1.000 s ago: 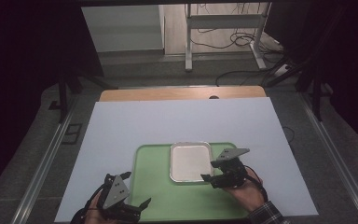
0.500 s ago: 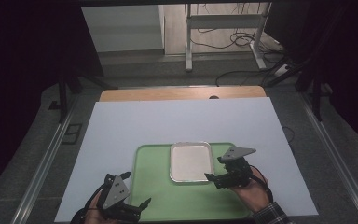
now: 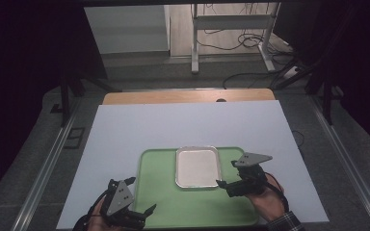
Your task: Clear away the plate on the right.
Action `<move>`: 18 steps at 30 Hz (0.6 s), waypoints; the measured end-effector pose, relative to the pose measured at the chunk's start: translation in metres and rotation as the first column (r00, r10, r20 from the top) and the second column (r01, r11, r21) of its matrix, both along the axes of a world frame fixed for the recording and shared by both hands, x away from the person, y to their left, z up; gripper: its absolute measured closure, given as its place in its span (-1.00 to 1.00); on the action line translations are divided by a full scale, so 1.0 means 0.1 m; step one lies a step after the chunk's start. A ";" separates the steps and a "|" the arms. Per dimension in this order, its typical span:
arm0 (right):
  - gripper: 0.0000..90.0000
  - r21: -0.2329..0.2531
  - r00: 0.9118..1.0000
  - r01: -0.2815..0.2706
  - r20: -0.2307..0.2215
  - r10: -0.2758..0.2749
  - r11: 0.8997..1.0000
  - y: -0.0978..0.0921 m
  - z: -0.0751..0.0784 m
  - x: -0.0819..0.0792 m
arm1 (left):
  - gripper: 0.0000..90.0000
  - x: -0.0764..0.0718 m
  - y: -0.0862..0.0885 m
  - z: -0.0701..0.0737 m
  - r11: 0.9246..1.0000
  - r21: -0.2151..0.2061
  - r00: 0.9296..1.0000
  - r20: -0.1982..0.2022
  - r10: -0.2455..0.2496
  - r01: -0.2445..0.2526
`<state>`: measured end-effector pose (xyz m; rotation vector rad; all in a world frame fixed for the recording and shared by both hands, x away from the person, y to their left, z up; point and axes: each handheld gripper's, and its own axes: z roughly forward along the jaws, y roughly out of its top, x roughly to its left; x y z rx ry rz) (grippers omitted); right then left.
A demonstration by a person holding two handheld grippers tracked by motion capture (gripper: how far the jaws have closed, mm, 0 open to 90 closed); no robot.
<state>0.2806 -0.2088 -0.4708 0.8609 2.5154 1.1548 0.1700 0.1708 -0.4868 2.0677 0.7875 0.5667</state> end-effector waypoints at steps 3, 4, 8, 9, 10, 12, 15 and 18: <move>-0.78 -0.002 1.000 0.006 0.006 -0.006 1.000 -0.04 0.00 -0.01 | -1.00 0.00 0.00 0.00 1.000 0.000 1.000 0.000 0.000 0.000; -0.78 -0.002 1.000 0.009 0.007 -0.009 1.000 -0.05 0.00 -0.01 | -1.00 0.00 0.00 0.00 1.000 -0.001 1.000 0.000 0.000 0.000; -0.80 0.001 1.000 0.017 0.008 -0.017 1.000 -0.09 0.00 -0.02 | -1.00 0.00 -0.01 -0.01 1.000 -0.016 1.000 0.000 0.005 -0.005; -0.80 0.001 1.000 0.019 0.009 -0.019 1.000 -0.11 0.00 -0.02 | -1.00 0.00 -0.01 -0.01 1.000 -0.014 1.000 0.001 0.005 -0.005; -0.80 0.001 1.000 0.022 0.008 -0.022 1.000 -0.12 0.00 -0.02 | -1.00 0.00 -0.01 -0.01 1.000 -0.012 1.000 0.000 0.004 -0.004; -0.81 0.000 1.000 0.026 0.010 -0.026 1.000 -0.14 0.00 -0.02 | -1.00 0.00 -0.01 -0.01 1.000 -0.008 1.000 0.001 0.003 -0.003; -0.82 -0.005 0.999 0.037 0.007 -0.037 0.999 -0.18 -0.01 -0.02 | -1.00 0.00 -0.01 0.00 1.000 -0.008 1.000 0.000 0.003 -0.003; -0.84 -0.008 0.999 0.042 0.009 -0.042 0.999 -0.21 -0.02 -0.03 | -1.00 0.00 -0.01 0.00 1.000 -0.005 1.000 0.001 0.002 -0.002</move>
